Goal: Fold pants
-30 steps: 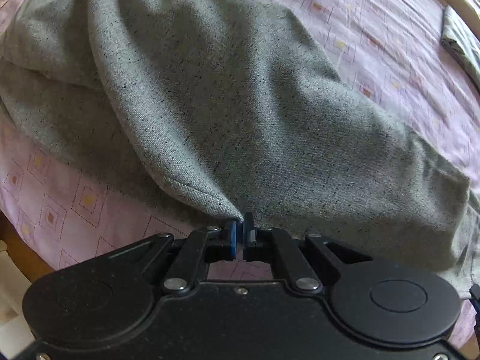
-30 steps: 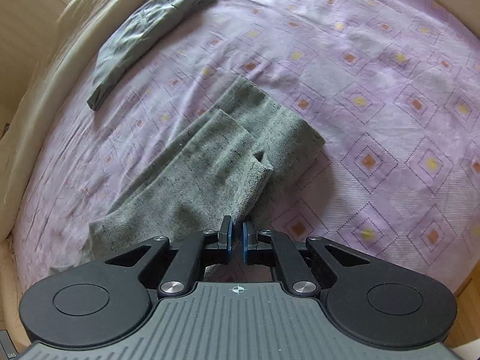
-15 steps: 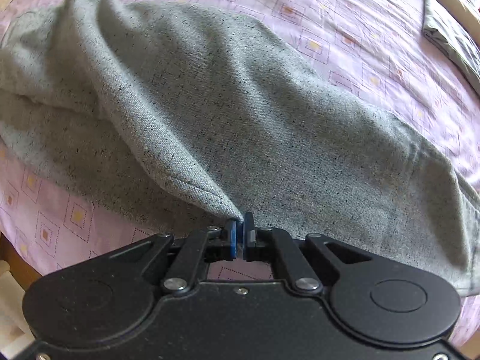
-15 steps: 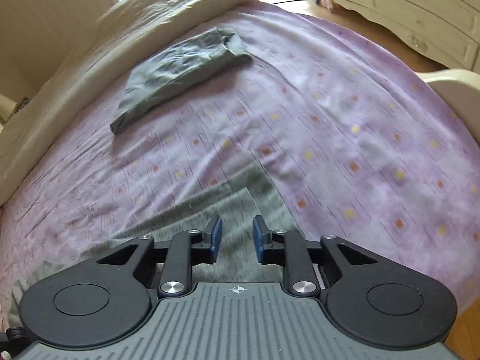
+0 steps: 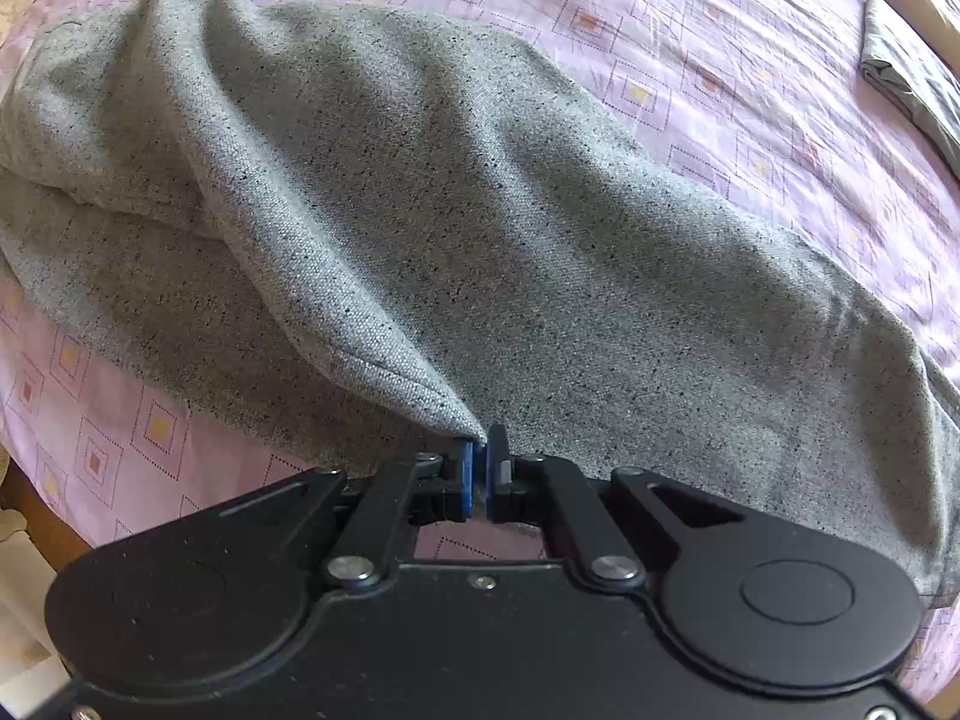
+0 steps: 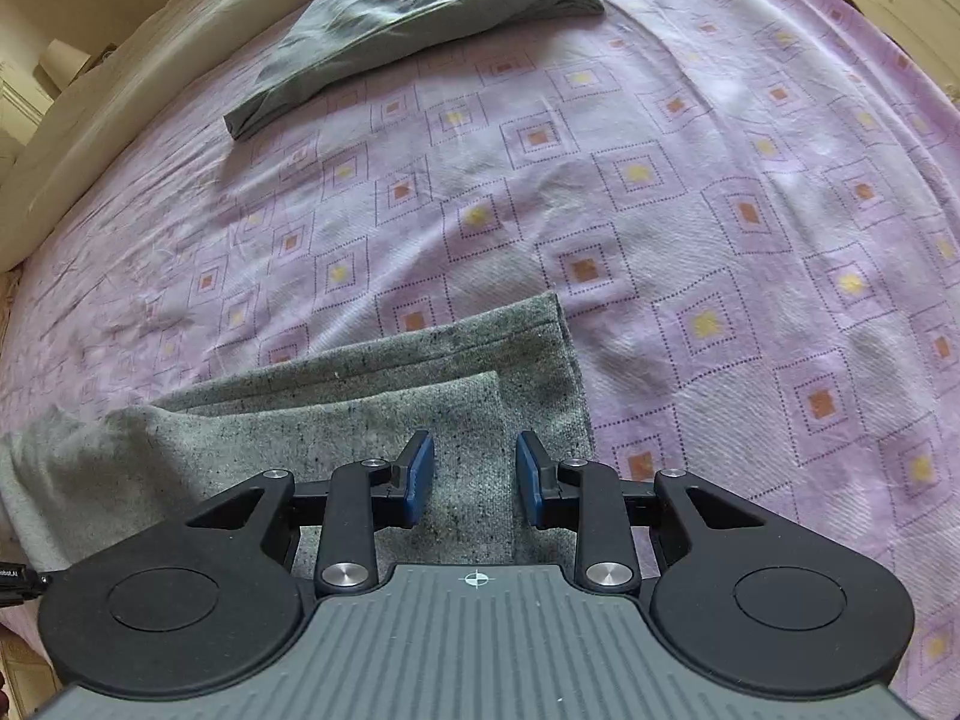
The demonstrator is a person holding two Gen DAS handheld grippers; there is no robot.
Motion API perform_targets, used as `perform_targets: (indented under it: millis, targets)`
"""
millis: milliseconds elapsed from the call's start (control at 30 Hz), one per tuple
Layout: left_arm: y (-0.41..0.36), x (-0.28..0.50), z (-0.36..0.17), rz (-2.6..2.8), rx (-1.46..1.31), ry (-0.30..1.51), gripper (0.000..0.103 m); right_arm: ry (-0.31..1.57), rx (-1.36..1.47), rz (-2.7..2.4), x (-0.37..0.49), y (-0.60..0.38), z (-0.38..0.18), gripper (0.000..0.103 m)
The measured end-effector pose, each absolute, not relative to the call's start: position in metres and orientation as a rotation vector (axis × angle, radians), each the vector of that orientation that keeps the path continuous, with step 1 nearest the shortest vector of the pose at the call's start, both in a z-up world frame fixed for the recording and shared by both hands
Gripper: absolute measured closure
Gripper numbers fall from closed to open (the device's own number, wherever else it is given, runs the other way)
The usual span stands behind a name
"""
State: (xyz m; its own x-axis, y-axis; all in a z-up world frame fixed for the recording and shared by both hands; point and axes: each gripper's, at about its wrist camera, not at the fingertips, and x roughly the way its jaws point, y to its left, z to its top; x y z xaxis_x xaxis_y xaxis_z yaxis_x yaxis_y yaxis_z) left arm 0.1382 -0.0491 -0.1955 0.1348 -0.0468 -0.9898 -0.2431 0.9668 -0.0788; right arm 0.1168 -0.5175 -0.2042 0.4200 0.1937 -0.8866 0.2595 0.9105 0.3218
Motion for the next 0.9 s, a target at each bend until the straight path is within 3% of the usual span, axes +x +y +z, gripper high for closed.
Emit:
perform_targets:
  millis: [167, 200, 233, 467, 667, 800, 900]
  targets:
    - [-0.055, 0.144, -0.198, 0.142, -0.224, 1.44, 0.098, 1.153, 0.469, -0.032, 0.113, -0.514, -0.207, 0.076]
    - [-0.056, 0.144, -0.196, 0.142, -0.217, 1.434, 0.098, 1.141, 0.437, -0.016, 0.113, -0.51, -0.203, 0.095]
    - [-0.057, 0.143, -0.191, 0.142, -0.212, 1.42, 0.098, 1.127, 0.381, -0.005, 0.113, -0.503, -0.194, 0.099]
    - [-0.08, 0.133, -0.123, 0.05, -0.159, 1.177, 0.098, 1.008, 0.254, -0.011, 0.119, -0.504, -0.138, 0.099]
    - [-0.074, 0.141, -0.186, 0.112, -0.24, 1.383, 0.098, 1.126, 0.252, -0.067, 0.139, -0.52, -0.188, 0.099]
    - [-0.08, 0.135, -0.192, 0.101, -0.186, 1.377, 0.098, 1.149, 0.235, -0.086, 0.137, -0.517, -0.196, 0.098]
    - [-0.083, 0.136, -0.191, 0.09, -0.145, 1.397, 0.086, 1.179, 0.226, -0.142, 0.139, -0.52, -0.202, 0.097]
